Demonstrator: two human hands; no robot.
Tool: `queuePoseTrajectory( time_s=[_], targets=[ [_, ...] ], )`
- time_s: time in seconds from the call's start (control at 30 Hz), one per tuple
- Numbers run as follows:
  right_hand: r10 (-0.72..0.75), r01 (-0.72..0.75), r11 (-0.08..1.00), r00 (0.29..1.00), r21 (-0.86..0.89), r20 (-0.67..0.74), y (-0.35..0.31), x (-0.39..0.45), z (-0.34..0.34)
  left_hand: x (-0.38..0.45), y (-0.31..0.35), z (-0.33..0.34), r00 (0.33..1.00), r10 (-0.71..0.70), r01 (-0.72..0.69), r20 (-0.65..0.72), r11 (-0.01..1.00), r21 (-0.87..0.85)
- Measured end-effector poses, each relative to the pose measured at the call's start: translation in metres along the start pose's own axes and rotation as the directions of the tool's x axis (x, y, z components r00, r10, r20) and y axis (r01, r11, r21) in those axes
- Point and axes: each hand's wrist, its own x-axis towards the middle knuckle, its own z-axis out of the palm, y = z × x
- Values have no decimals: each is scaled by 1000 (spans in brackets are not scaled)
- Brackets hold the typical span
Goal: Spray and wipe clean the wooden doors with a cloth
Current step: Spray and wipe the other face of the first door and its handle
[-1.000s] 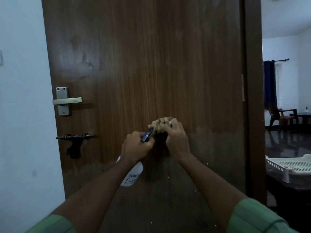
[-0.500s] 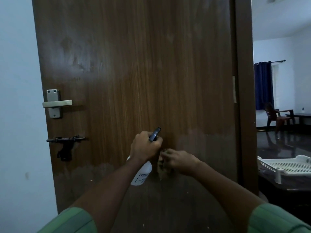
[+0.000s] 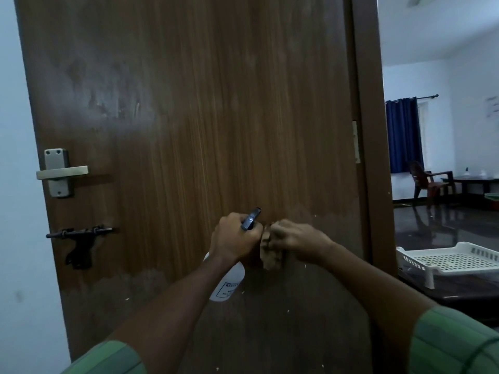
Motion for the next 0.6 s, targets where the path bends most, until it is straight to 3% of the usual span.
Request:
queuePoseTrajectory(
  time_s=[0.03,0.07,0.13,0.17,0.2,0.23,0.27,0.3,0.33,0.37,0.4,0.43,0.5,0.53,0.57,0.6],
  targets=[
    [123,-120,992,987,43,-105,8,4,-7,2,2,2,1000,12,-12,5,1000,-2],
    [294,-276,955,921,107,-254,12,8,-9,4,1,4,1000,24,-24,14,1000,3],
    [601,-515,799,675,309,-428,4,14,-1,9,1,9,999,46,-46,27,999,13],
    [668,-561,744,606,363,-431,-6,13,9,10,2,12,998,47,-48,29,999,18],
    [650,-549,760,633,349,-420,-17,8,21,10,3,16,999,42,-43,27,999,20],
    [529,-470,849,751,242,-395,-26,-1,33,12,4,18,999,33,-34,24,999,23],
    [329,-309,944,894,113,-305,-30,-13,40,13,5,22,999,25,-26,30,999,25],
    [114,-116,993,978,-6,-175,-28,-23,39,14,7,25,999,25,-26,42,999,28],
    [-38,31,997,995,-72,-91,-16,-29,30,15,9,28,998,30,-32,51,999,38],
    [-68,60,993,994,-105,-82,-2,-30,20,15,11,32,998,29,-32,55,998,50],
    [13,-28,995,989,-97,-148,10,-27,9,16,14,35,998,25,-29,56,998,63],
    [195,-208,978,946,-25,-260,20,-22,-3,19,17,38,998,23,-26,57,998,65],
    [588,-540,806,686,241,-427,25,-13,-13,25,21,46,997,21,-25,70,999,45],
    [681,-602,729,589,326,-435,18,-10,-10,25,24,49,996,24,-27,81,999,39],
    [707,-626,705,576,334,-410,10,-12,-2,25,26,52,996,24,-27,86,999,33],
    [665,-595,746,646,298,-375,2,-19,11,24,27,56,996,18,-21,85,999,25]
  ],
)
